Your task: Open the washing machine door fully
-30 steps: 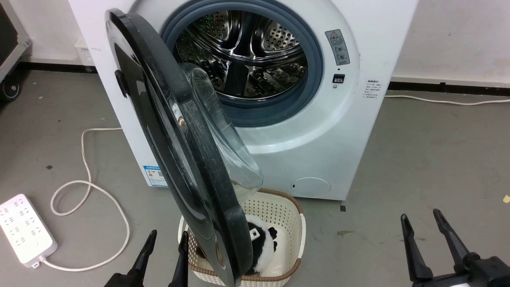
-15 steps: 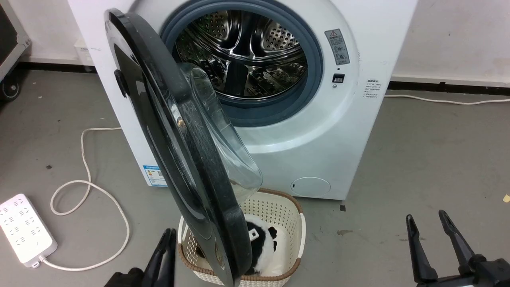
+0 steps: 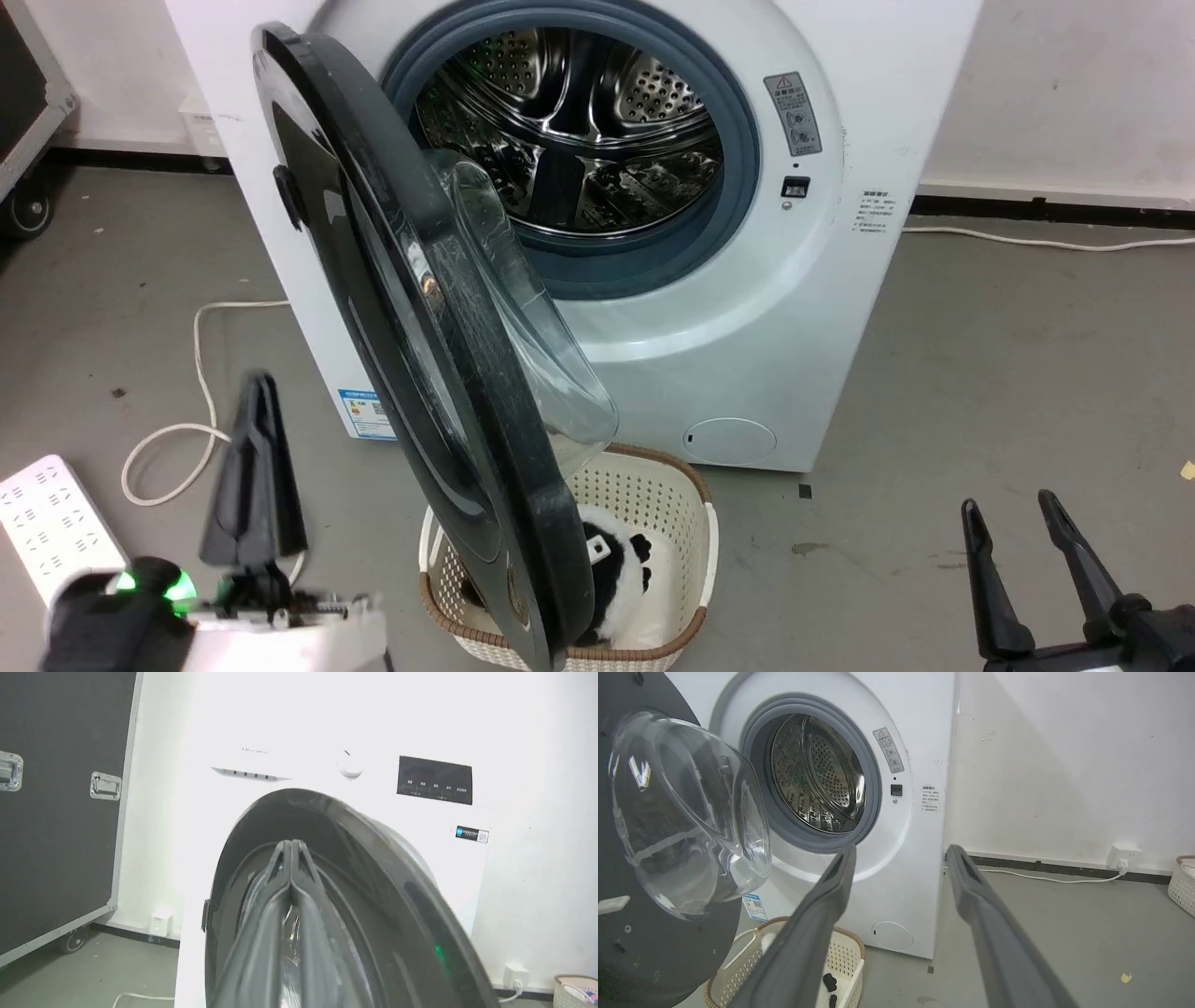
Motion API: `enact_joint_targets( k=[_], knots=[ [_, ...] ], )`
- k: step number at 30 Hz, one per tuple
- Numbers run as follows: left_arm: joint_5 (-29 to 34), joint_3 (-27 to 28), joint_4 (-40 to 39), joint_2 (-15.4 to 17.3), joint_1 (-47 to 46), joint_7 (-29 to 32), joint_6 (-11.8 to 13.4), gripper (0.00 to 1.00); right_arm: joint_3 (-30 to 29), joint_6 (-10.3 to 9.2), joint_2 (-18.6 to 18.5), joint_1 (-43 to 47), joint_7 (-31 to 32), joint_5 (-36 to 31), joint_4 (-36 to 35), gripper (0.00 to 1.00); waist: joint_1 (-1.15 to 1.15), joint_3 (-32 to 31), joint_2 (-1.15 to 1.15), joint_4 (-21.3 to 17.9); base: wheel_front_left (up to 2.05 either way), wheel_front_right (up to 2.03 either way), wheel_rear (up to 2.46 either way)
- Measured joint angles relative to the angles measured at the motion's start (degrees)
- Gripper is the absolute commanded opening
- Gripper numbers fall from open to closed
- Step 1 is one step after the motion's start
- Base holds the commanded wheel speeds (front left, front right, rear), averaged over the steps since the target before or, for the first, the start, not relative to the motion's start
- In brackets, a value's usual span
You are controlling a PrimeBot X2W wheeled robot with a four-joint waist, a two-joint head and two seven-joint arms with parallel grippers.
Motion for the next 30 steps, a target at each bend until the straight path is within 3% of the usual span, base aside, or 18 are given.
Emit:
enact_joint_targets(
  k=[4, 11, 16, 23, 27, 30],
  knots=[
    [1.26, -3.08, -5.16, 0.0, -1.82, 0.0, 0.96, 0.0, -0.24, 0.0, 0.0, 0.0, 0.0, 0.33, 0.1, 1.0, 0.0, -0.13, 0.0, 0.06, 0.0, 0.0, 0.0],
    [6.31, -12.56, -6.9, -0.01, -2.53, 2.97, 0.37, 0.0, 0.13, 0.0, 0.0, 0.01, 0.0, 0.9, 0.4, 1.0, 0.0, 0.09, 0.0, -0.18, 0.0, 0.0, 0.0],
    [6.73, -18.61, -2.94, -0.02, -2.21, 8.04, -0.23, 0.0, 0.24, 0.0, 0.01, -0.01, 0.0, 0.91, 0.45, 1.0, 0.0, 0.58, 0.0, -0.58, 0.0, 0.0, 0.0],
    [6.91, -25.7, 2.77, -0.02, -1.03, 9.28, -2.02, 0.0, -0.26, 0.0, 0.01, -0.03, 0.0, 0.98, 0.51, 1.0, 0.0, 1.54, 0.0, -0.75, 0.0, 0.0, 0.0],
    [5.69, -27.4, 7.76, -0.03, -0.59, 10.21, -1.97, 0.0, -0.24, 0.0, 0.01, -0.09, -0.01, 1.4, 0.68, 1.0, 0.0, 2.08, 0.0, -0.8, 0.0, 0.0, 0.0],
    [3.33, -27.17, 12.21, -0.07, -0.28, 9.91, -0.42, 0.0, -0.03, 0.0, 0.01, -0.3, 0.0, 1.6, 0.7, 1.0, 0.0, 2.56, 0.0, -0.76, 0.0, 0.0, 0.0]
  ],
)
